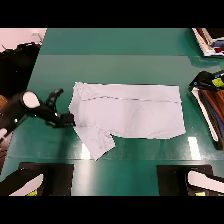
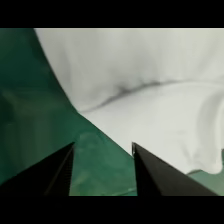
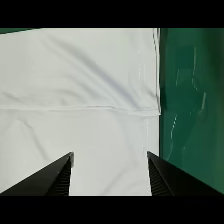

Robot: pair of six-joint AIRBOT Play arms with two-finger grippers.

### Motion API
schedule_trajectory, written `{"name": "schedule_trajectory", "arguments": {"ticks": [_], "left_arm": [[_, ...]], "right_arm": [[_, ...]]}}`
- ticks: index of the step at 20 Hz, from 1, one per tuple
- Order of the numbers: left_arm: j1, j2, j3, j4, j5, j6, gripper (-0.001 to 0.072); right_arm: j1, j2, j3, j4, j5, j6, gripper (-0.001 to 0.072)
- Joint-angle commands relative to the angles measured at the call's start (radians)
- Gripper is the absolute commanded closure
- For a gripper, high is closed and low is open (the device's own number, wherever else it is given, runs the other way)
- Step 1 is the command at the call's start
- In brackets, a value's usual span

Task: Fold the shirts.

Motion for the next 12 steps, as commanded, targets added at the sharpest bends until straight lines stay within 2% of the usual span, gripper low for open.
{"name": "schedule_trajectory", "arguments": {"ticks": [1,6,9,12], "left_arm": [[-0.008,0.051,-0.161,-0.164,0.061,0.023,0.0281],[-0.008,0.051,-0.198,-0.175,0.124,0.022,0.0281],[-0.016,0.051,-0.233,-0.279,0.190,0.068,0.0281],[-0.128,0.050,-0.257,-0.296,0.307,0.072,0.0282]], "right_arm": [[-0.002,0.019,0.000,0.003,0.031,0.000,0.0171],[-0.002,0.019,0.000,0.026,0.034,0.000,0.0179],[0.000,0.019,0.000,0.027,0.030,0.000,0.0179],[0.000,0.019,0.000,0.027,0.031,0.001,0.0180]]}}
